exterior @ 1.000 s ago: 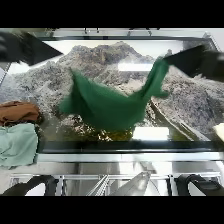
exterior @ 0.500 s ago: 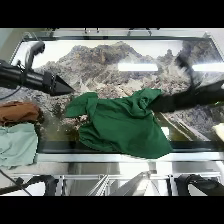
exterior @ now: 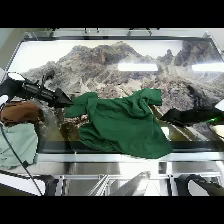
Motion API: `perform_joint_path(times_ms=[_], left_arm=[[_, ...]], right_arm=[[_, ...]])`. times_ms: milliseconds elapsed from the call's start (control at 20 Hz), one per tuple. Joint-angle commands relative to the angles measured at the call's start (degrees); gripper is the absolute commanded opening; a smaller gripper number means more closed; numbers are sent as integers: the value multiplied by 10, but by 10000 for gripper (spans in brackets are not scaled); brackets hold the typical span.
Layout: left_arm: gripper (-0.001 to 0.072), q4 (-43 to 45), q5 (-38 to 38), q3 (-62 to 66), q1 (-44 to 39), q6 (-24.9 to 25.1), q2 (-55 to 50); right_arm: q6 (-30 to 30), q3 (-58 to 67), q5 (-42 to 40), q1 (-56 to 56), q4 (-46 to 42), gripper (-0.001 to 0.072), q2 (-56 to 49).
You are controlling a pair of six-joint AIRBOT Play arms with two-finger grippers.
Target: Fold the shirts.
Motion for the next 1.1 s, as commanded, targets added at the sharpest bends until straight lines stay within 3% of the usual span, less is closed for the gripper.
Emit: perform_joint_path(times_ms=[0,200,250,300,500,550,600,750,850,1050], left_arm=[[290,35,-2,30,-4,0,-49],[290,37,0,59,-12,1,-79],[290,37,1,66,-12,1,-83],[290,36,3,72,-12,1,-86],[310,53,-9,66,-39,1,-99],[550,55,-21,66,-49,1,-103],[710,54,-24,67,-57,-3,-103],[707,94,-42,116,-61,-5,-103],[707,151,-43,155,-54,-34,-103],[707,136,-28,122,-79,-38,-103]], right_arm=[[-39,-20,-12,-56,-14,493,-21],[-39,-29,-38,-46,-12,496,-84],[-39,-29,-37,-45,-3,541,-99],[-39,-29,-37,-45,3,647,-112],[-57,-29,-38,-25,25,647,-163],[-63,-29,-38,-16,35,647,-174],[-68,-29,-38,-7,45,647,-180],[-71,-28,-38,9,61,647,-183],[-75,-28,-38,8,62,646,-183],[-82,-28,-37,9,86,645,-188]])
